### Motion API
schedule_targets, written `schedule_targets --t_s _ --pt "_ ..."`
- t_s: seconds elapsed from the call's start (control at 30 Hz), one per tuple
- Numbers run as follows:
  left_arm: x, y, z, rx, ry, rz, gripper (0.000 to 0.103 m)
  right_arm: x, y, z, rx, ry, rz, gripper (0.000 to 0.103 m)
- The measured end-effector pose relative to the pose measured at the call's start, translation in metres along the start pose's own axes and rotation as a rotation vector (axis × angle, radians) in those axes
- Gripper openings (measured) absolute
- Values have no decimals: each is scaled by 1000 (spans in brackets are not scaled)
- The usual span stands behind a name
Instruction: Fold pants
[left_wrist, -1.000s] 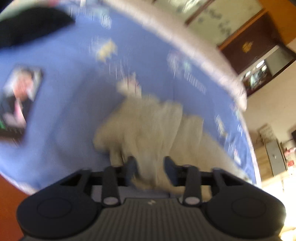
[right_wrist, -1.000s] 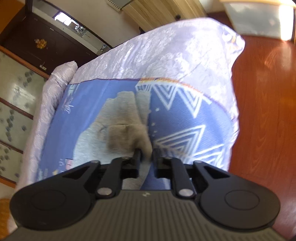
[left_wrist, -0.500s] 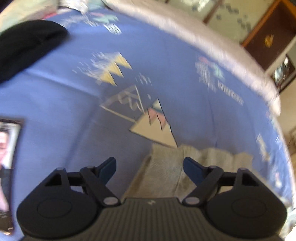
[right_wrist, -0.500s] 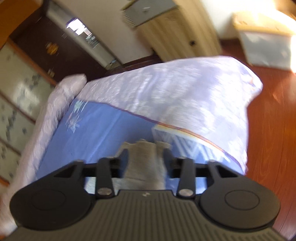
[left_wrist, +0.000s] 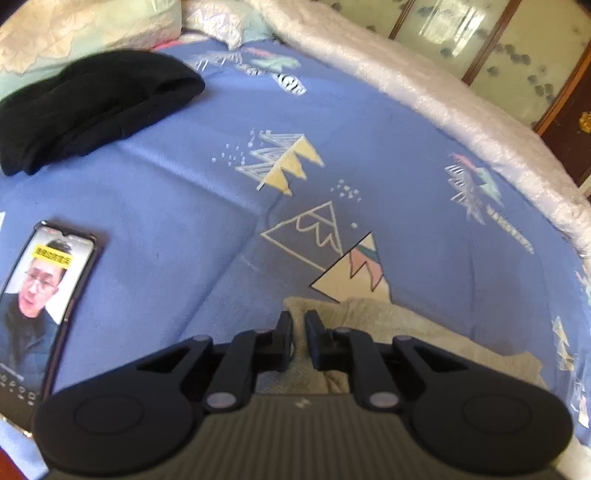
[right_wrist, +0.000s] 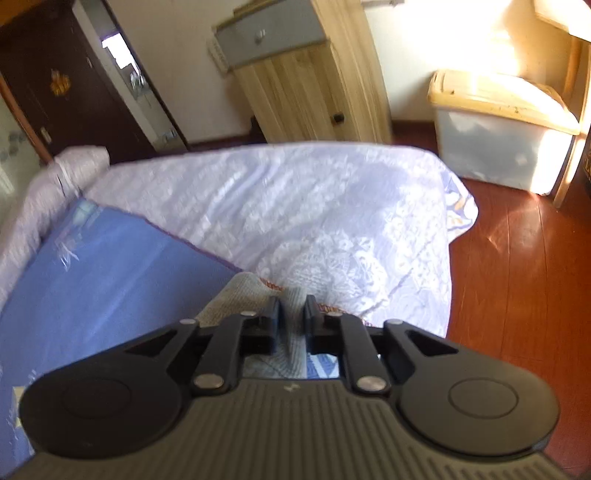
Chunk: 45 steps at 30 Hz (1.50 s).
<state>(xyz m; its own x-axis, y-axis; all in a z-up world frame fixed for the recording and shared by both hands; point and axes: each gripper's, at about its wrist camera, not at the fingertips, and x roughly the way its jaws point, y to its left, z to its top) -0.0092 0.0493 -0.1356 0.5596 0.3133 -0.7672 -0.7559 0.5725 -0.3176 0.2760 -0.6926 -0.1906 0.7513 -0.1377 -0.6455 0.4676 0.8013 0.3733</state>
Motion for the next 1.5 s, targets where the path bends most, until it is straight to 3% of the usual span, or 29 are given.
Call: schedule_targets --t_s 0.03,0.2,0.33,0.47,0.6,0.67,0.87,1.07,1.17,1.27,1.5 --pt "-5 -1 -1 8 -16 1 13 -9 -4 0 28 -31 16 36" --pt "-39 1 12 9 -111 -9 13 -49 -12 0 -10 -110 88 36" --pt "-69 -1 16 -14 -164 -97 13 -48 -29 -7 59 -27 191 38" --pt "-74 -35 -4 129 -101 -163 13 -43 -47 -19 152 38 226 42" --pt "-54 -93 -48 376 -4 -97 13 -32 -56 -24 232 82 273 42" --pt "-39 -116 -70 439 52 -57 13 -25 -54 -23 256 100 292 42" --pt "-12 -149 -107 479 151 34 15 -10 -42 -16 241 111 346 42" --pt "-6 -151 -124 514 162 103 16 -9 -21 -25 135 129 414 42" --pt "-6 -152 -125 513 164 113 16 -4 -33 -32 230 128 422 40" --pt "-7 -152 -126 521 163 120 16 -3 -46 -35 328 159 434 21" --pt "-5 -153 -125 512 171 119 16 -45 -21 -22 266 131 519 16"
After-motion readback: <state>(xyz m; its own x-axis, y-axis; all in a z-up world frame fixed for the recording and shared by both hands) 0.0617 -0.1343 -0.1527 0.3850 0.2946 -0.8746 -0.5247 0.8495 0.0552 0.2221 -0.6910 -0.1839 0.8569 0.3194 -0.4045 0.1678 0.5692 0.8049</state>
